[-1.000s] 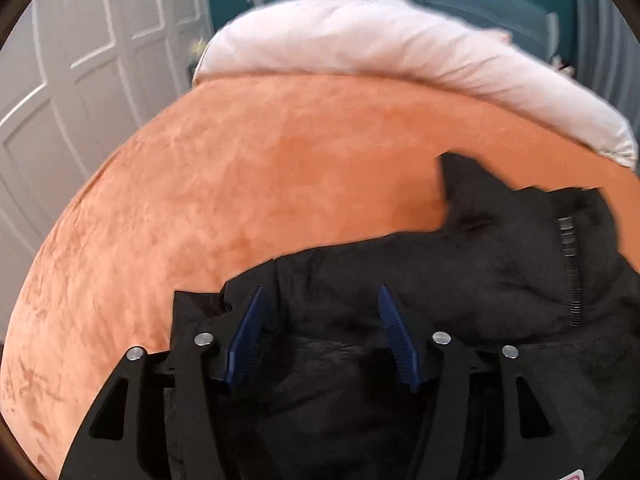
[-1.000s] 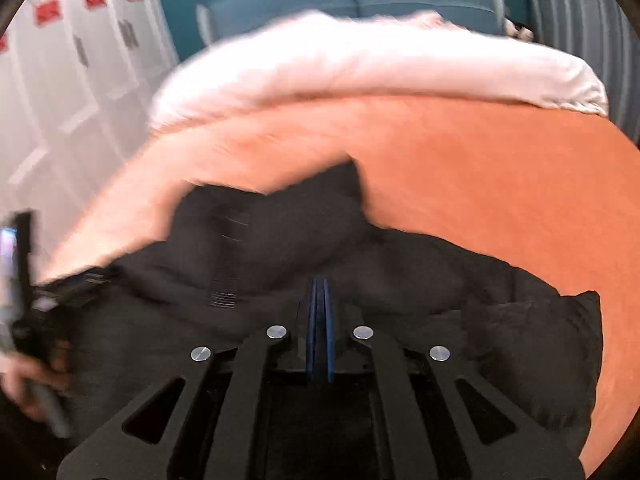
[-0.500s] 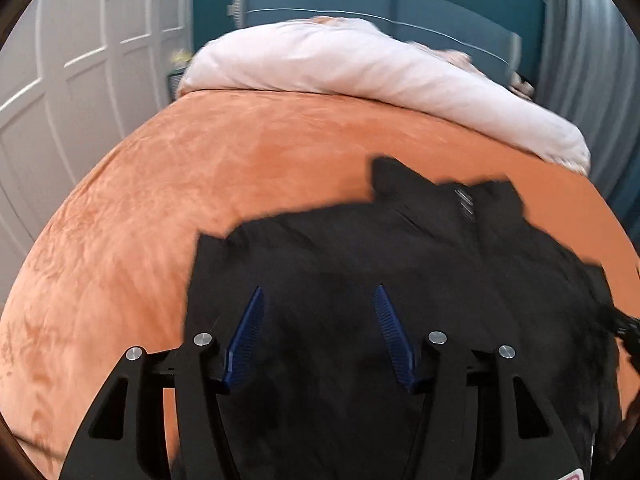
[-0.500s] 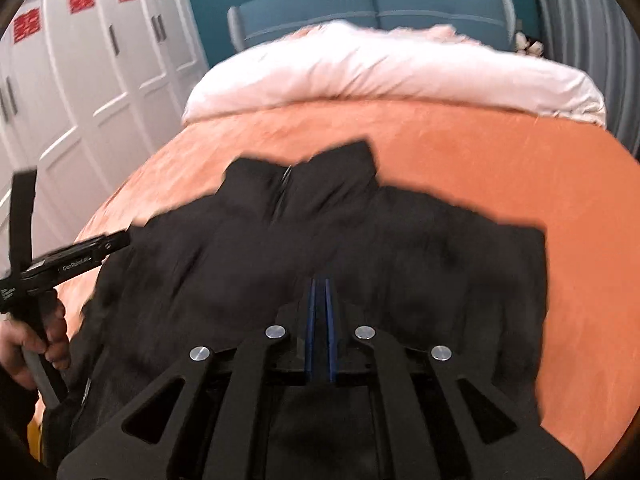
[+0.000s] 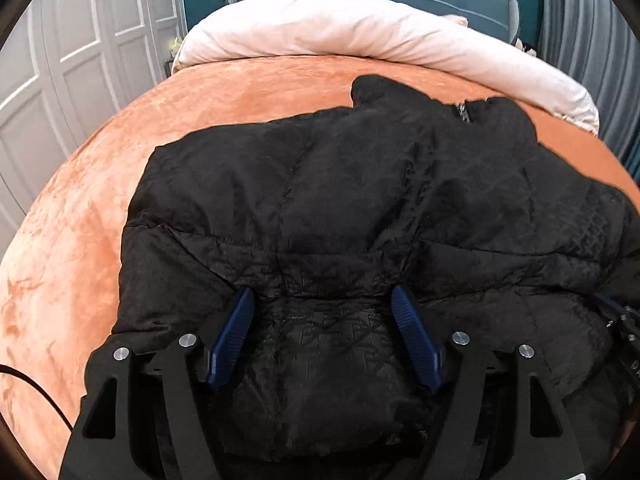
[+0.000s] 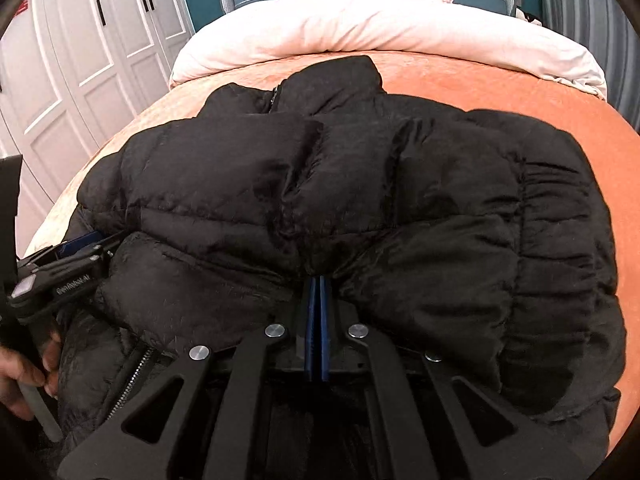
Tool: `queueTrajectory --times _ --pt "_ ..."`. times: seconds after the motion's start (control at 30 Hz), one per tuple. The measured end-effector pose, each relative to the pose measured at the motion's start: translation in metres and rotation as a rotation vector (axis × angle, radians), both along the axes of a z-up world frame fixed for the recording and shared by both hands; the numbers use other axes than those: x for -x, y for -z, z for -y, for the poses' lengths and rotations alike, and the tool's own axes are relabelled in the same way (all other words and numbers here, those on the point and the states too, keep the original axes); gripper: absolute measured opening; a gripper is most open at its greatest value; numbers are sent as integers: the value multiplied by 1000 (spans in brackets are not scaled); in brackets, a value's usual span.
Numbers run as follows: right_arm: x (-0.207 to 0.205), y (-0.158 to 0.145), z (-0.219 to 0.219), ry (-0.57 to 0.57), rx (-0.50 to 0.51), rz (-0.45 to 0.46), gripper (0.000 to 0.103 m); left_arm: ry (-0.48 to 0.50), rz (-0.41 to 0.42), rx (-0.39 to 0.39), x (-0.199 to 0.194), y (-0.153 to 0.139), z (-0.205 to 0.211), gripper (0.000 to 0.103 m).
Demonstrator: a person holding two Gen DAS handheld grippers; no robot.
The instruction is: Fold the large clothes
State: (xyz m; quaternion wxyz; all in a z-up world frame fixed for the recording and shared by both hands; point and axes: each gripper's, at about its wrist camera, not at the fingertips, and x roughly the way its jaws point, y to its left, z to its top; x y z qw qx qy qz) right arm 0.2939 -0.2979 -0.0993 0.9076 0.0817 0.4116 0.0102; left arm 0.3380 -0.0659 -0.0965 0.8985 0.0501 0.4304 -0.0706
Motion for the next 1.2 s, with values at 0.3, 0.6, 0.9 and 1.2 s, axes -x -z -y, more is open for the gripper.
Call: queueTrajectory --times 0.3,0.6,0.9,1.2 --pt "26 -47 4 28 17 -5 5 -7 -26 -34 5 -31 -10 70" --pt "236 -123 44 19 -26 64 51 -38 -24 29 141 -100 -123 71" --pt "377 -71 69 142 -114 -157 65 -256 -321 191 280 -51 -216 78" --pt "367 -33 76 146 -242 -301 67 -186 -413 314 288 -23 -195 81"
